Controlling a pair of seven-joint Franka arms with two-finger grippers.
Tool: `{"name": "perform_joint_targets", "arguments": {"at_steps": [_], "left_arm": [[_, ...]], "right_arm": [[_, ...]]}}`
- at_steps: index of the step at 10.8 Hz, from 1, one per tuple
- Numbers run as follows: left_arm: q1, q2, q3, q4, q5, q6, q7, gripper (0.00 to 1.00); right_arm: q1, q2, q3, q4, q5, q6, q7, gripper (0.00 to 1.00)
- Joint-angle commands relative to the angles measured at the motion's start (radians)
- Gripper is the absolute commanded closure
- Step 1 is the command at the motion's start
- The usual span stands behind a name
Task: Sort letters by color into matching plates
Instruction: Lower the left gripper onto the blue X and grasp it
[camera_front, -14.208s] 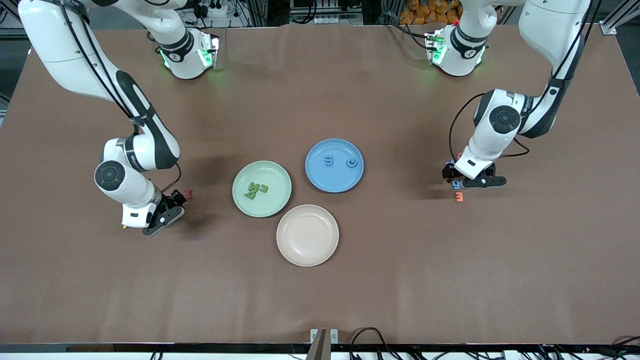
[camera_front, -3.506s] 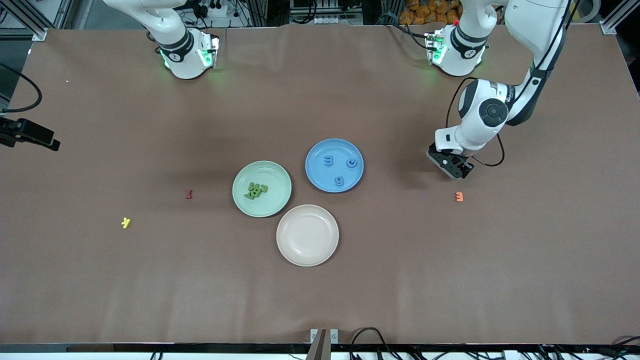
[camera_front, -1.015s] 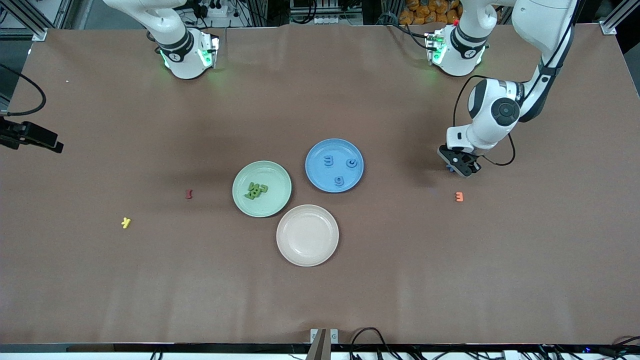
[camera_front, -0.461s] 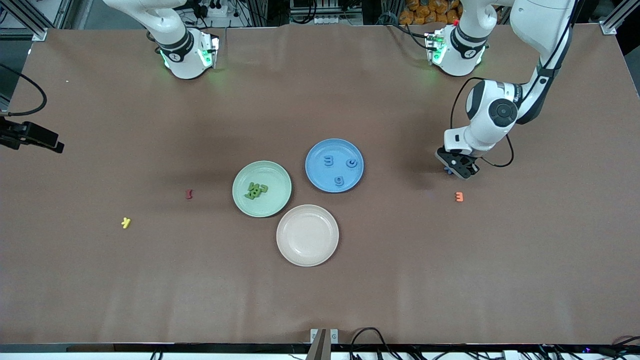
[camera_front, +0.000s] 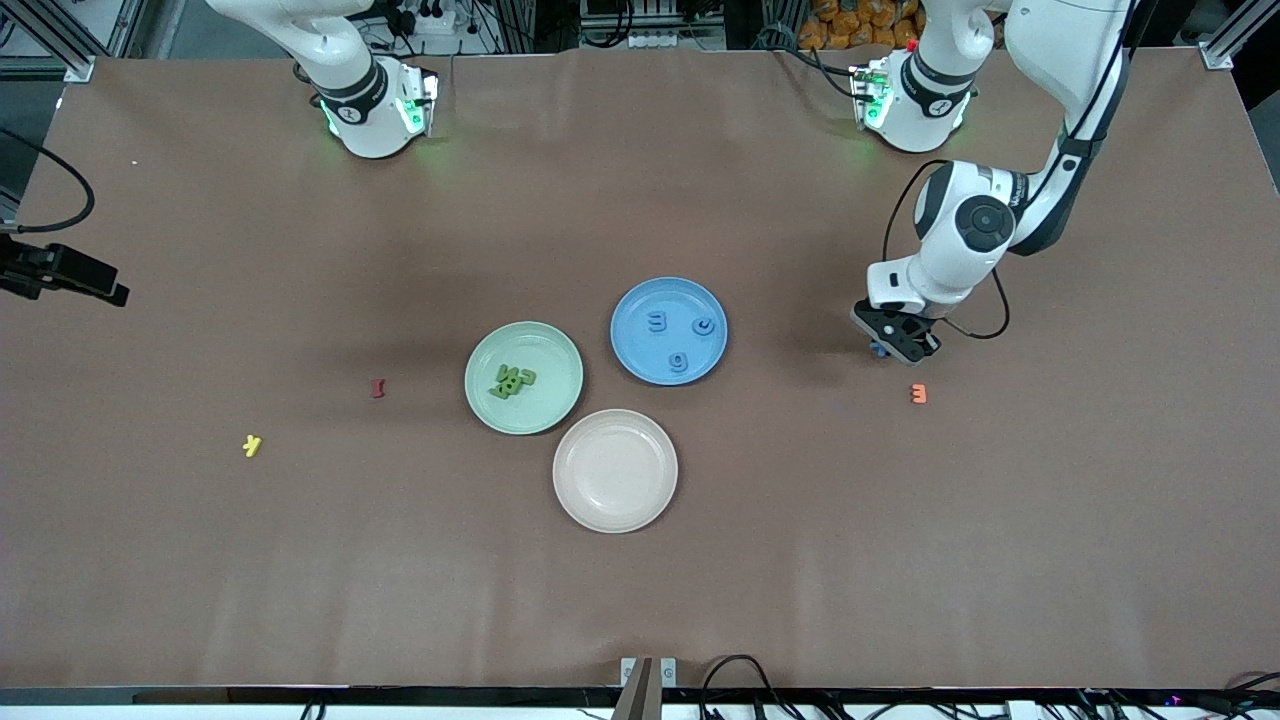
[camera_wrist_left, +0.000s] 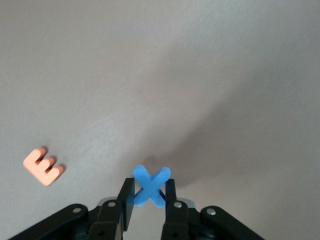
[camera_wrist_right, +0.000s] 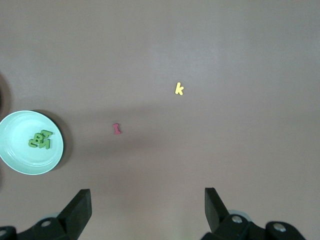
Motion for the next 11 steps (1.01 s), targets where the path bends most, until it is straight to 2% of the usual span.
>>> {"name": "perform_joint_targets", "arguments": {"at_steps": [1, 11], "left_arm": [[-0.047, -0.002, 0.000, 0.060, 0.005, -0.091, -0.088, 1.00], [-0.213, -0.004, 0.001, 0.123, 0.003, -0.166, -0.398, 1.00]], "right_arm": [[0.005, -0.010, -0.003, -0.012, -0.010, 0.006, 0.009, 0.00], [0.005, -0.007, -0.002, -0.012, -0.010, 0.006, 0.009, 0.00]]}}
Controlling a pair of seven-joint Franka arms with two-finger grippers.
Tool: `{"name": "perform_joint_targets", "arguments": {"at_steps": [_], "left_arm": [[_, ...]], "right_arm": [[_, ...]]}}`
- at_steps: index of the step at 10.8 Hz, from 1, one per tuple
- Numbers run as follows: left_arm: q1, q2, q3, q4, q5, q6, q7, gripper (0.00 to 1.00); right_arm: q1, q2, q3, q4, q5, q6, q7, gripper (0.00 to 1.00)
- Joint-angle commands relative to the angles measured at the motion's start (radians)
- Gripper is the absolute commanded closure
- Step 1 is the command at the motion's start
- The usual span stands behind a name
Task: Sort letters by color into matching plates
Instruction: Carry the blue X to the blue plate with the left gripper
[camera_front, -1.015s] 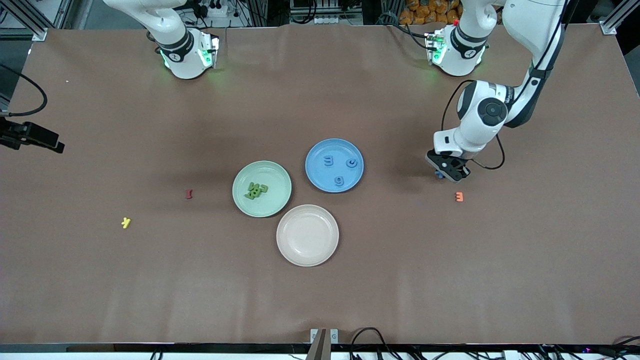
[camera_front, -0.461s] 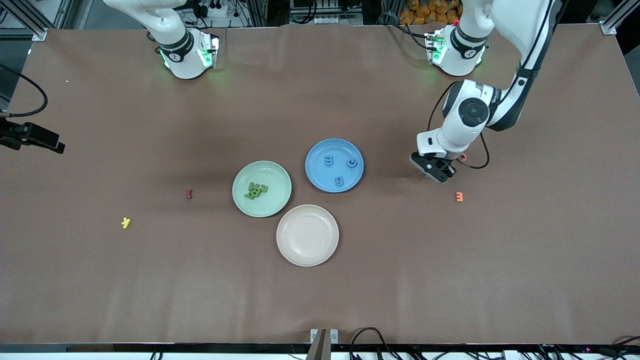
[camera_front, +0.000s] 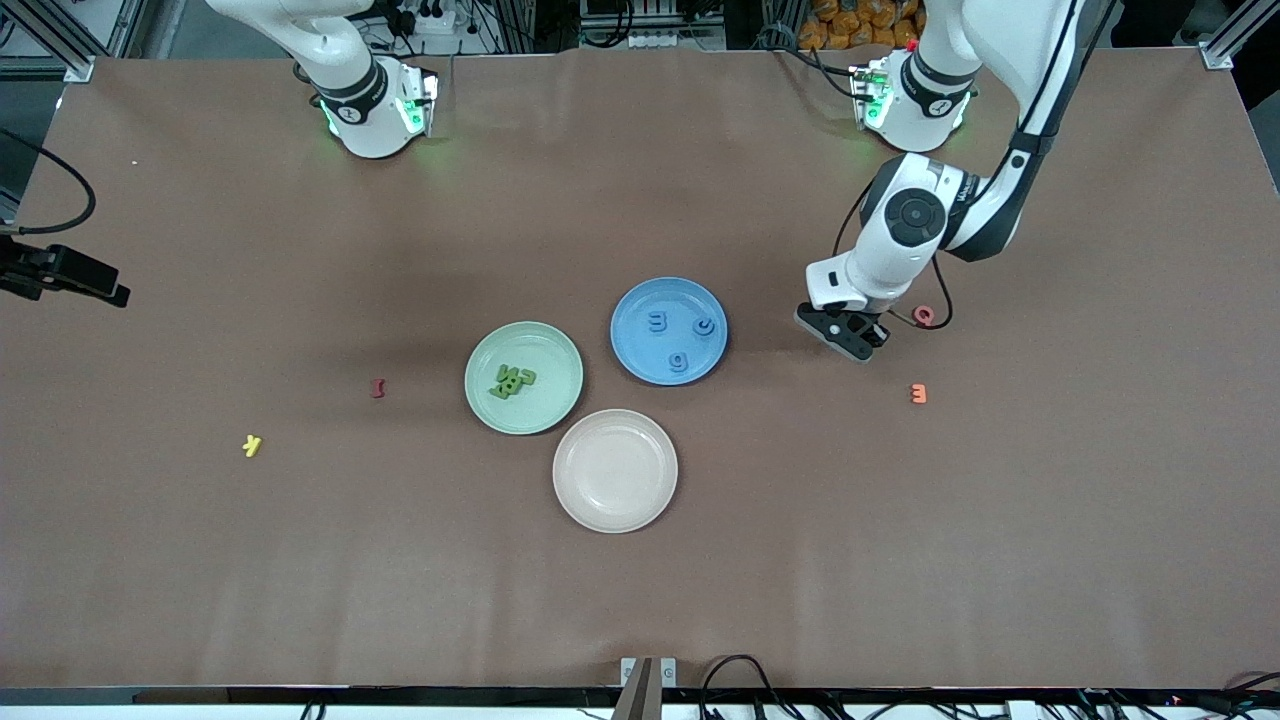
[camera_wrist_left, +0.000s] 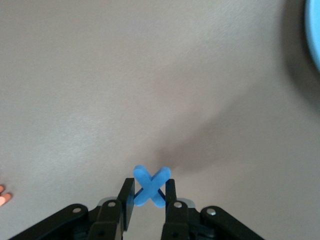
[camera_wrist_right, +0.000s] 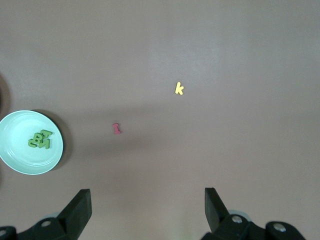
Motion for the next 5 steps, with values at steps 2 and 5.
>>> {"name": "perform_joint_targets", "arguments": {"at_steps": [2, 5], "left_arm": [[-0.070, 0.002, 0.007, 0.033, 0.003, -0.036, -0.149, 1.00], [-0.117, 0.010, 0.008, 0.047, 0.003, -0.036, -0.249, 1.00]], "right_arm": [[0.005, -0.009, -0.002, -0.011, -0.010, 0.004, 0.009, 0.00], [0.005, -0.009, -0.002, -0.011, -0.010, 0.003, 0.009, 0.00]]}}
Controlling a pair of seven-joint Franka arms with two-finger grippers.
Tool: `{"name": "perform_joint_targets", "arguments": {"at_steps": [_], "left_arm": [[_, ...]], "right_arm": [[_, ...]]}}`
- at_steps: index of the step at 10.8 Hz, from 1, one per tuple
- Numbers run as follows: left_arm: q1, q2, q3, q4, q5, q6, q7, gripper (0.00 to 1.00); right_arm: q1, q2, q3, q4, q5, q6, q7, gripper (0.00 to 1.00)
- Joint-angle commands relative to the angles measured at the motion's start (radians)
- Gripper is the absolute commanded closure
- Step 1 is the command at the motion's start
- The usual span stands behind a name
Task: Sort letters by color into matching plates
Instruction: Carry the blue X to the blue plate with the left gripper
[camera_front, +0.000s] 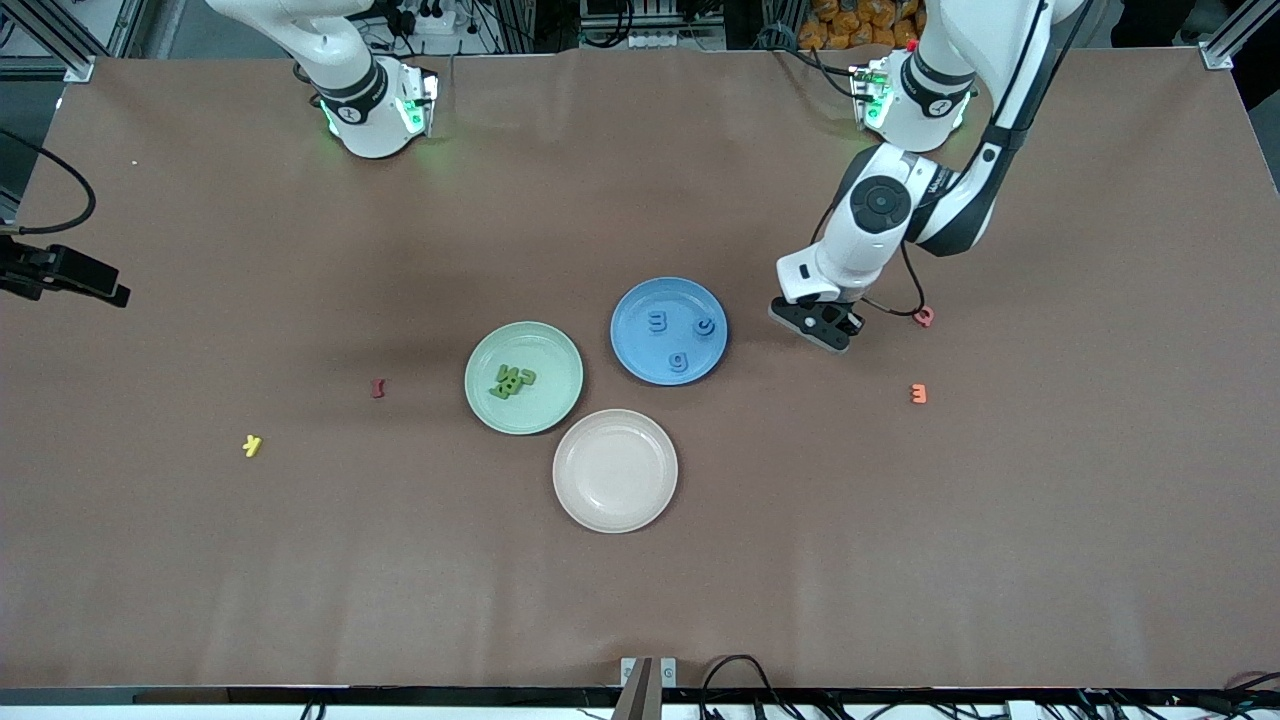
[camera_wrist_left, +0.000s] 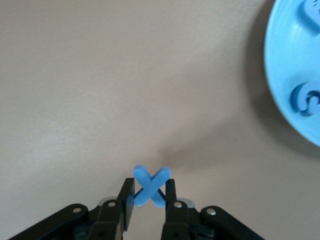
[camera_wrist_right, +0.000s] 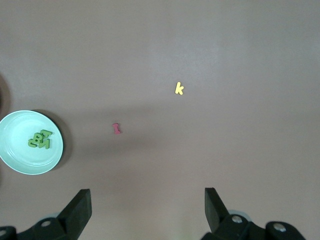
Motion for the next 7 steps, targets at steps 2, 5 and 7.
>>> {"name": "perform_joint_targets", "arguments": {"at_steps": [2, 5, 7], "left_arm": [[-0.054, 0.011, 0.008, 0.040, 0.003, -0.019, -0.124, 1.00], [-0.085, 0.025, 0.007, 0.081, 0.003, -0.050, -0.198, 1.00], [-0.102, 0.043, 0.005, 0.116, 0.003, -0.050, -0.227, 1.00]], "right_arm": [[0.005, -0.009, -0.002, -0.011, -0.010, 0.003, 0.009, 0.00], [0.005, -0.009, -0.002, -0.011, -0.010, 0.003, 0.009, 0.00], [0.005, -0.009, -0.002, -0.011, -0.010, 0.001, 0.009, 0.00]]}}
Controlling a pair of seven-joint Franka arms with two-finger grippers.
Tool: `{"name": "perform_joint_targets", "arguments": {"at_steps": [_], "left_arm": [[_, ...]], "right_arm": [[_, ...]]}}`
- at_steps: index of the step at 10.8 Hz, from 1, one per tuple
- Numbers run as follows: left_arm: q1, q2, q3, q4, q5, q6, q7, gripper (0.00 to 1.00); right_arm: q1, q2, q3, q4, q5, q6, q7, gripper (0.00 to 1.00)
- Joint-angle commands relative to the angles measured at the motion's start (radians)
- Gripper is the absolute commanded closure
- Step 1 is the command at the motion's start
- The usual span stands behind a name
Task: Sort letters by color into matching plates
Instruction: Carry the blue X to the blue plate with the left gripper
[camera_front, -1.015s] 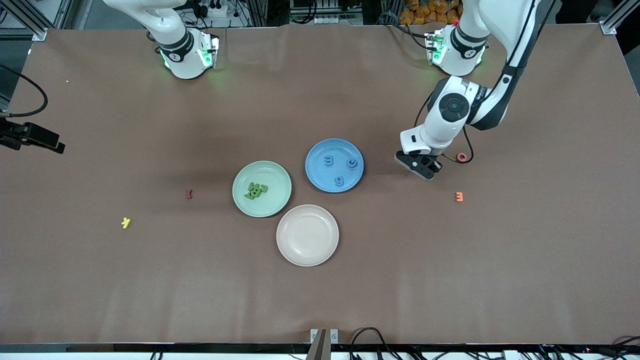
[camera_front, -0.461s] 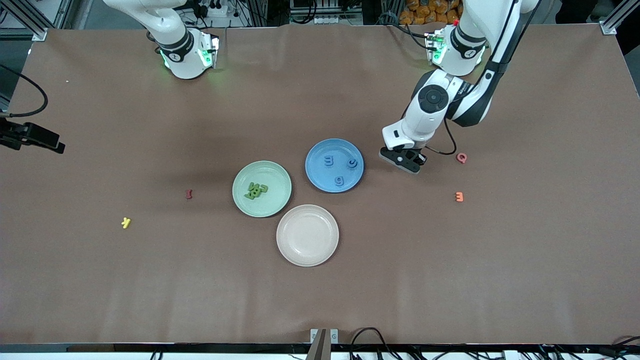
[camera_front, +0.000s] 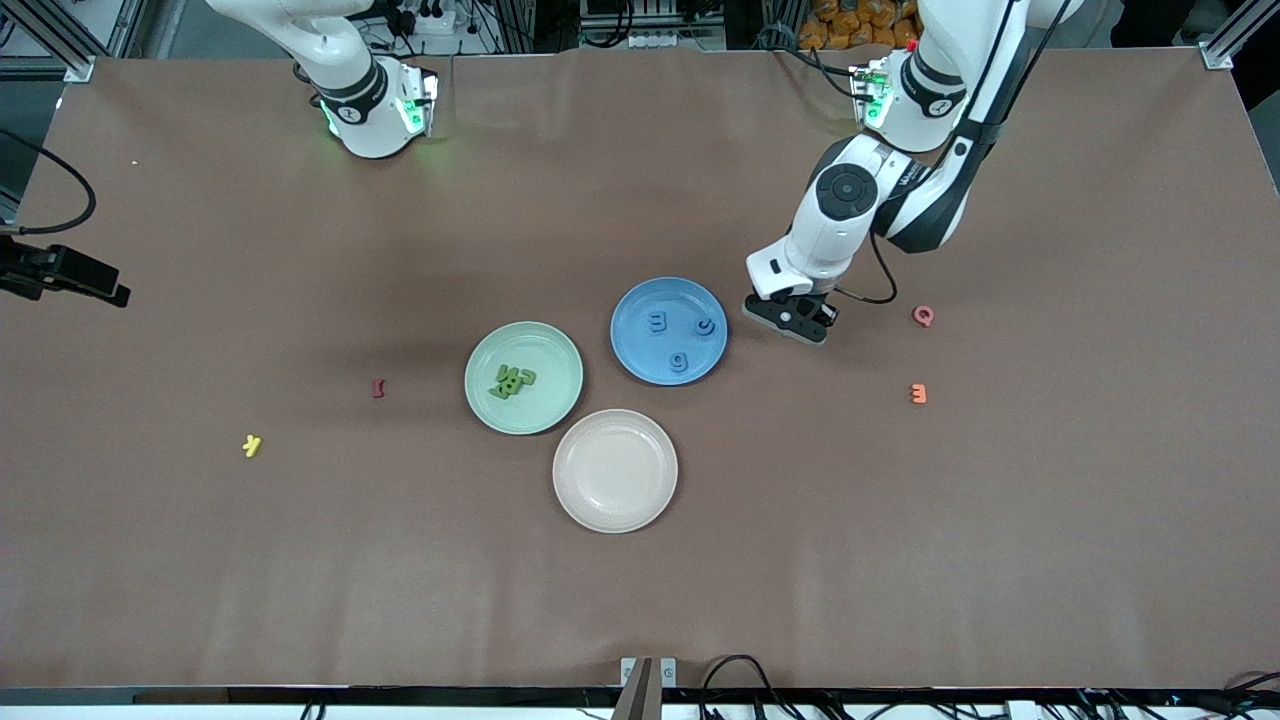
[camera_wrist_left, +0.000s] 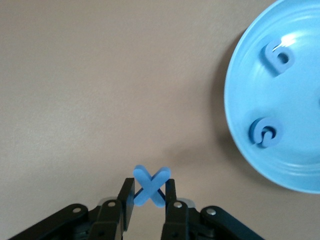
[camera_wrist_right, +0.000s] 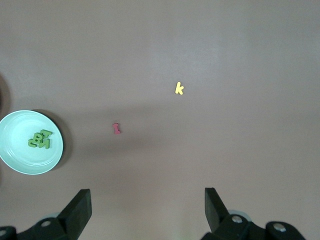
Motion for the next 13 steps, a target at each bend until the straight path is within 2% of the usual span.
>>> {"name": "perform_joint_targets", "arguments": {"at_steps": [1, 8, 13], "left_arm": [[-0.035, 0.044, 0.004, 0.078, 0.003, -0.022, -0.083, 1.00], [-0.106, 0.149, -0.002, 0.199, 0.002, -0.024, -0.243, 1.00], [-0.114, 0.211, -0.027, 0.279, 0.003, -0.025, -0.329, 1.00]], "right_arm": [[0.006, -0.009, -0.002, -0.010, -0.010, 0.001, 0.009, 0.00], [0.006, -0.009, -0.003, -0.020, -0.010, 0.003, 0.009, 0.00], [0.006, -0.007, -0.003, -0.020, -0.010, 0.004, 0.009, 0.00]]}}
